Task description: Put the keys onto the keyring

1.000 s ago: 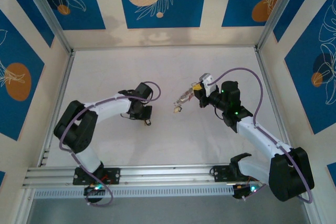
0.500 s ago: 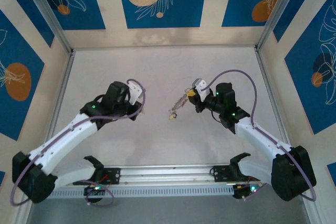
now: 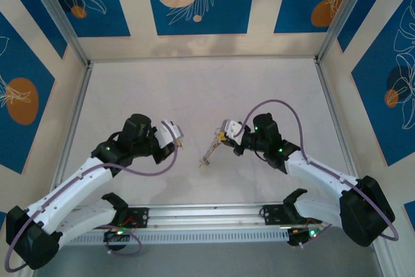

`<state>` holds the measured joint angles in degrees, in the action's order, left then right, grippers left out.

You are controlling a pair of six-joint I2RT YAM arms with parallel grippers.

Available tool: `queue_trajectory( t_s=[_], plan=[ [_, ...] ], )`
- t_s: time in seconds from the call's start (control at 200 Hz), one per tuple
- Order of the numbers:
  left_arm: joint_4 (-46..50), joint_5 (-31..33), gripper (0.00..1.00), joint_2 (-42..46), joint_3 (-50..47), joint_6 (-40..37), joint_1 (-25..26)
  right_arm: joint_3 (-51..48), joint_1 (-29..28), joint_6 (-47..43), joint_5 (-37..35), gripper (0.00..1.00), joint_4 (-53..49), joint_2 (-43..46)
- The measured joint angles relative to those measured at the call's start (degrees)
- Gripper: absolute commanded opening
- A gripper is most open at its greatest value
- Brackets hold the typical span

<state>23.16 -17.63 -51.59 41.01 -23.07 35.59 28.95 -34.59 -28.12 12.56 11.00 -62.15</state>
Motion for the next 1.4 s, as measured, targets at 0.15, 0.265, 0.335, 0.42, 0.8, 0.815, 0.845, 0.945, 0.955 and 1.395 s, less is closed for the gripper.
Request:
queue_trajectory(
  t_s=[0.15,0.265,0.335,0.42,0.8,0.815,0.845,0.945,0.955,1.395],
  plan=[
    [-3.8,-5.2,0.00,3.5,-4.0,-6.6,0.1,-1.6,-3.4,-5.0,3.2,0.00,1.2,-0.6],
    [-7.9,-8.0,0.00,5.3,-7.1,-11.1,0.8,-1.8,-4.8,-7.6,6.1,0.00,2.0,-1.1],
    [-9.7,-8.5,0.00,5.3,-8.4,-13.4,1.6,-1.8,-5.7,-8.8,7.2,0.00,2.1,-1.3],
    [-11.6,-8.6,0.00,4.8,-9.4,-15.7,2.6,-1.8,-6.8,-9.7,7.8,0.00,2.1,-1.8],
    [-19.3,-8.5,0.00,-1.3,-11.6,-21.8,7.5,-0.6,-8.9,-10.6,11.0,0.00,-1.2,-4.7],
    [-19.4,-8.5,0.00,-1.7,-11.6,-22.1,7.7,-0.4,-8.9,-10.6,11.3,0.00,-1.4,-4.8],
    [-19.6,-8.5,0.00,-2.2,-11.6,-22.4,8.1,-0.2,-9.0,-10.5,11.7,0.00,-1.7,-4.9],
    [-19.8,-8.5,0.00,-3.8,-11.6,-23.6,9.3,0.3,-9.2,-10.5,13.0,0.00,-1.9,-4.9],
    [-19.8,-8.5,0.00,-3.8,-11.6,-23.6,9.4,0.3,-9.2,-10.5,13.1,0.00,-1.9,-4.9],
    [-21.0,-6.7,0.00,-6.1,-11.6,-24.5,11.4,0.9,-9.7,-11.0,16.4,0.00,-4.7,-5.7]
  ],
)
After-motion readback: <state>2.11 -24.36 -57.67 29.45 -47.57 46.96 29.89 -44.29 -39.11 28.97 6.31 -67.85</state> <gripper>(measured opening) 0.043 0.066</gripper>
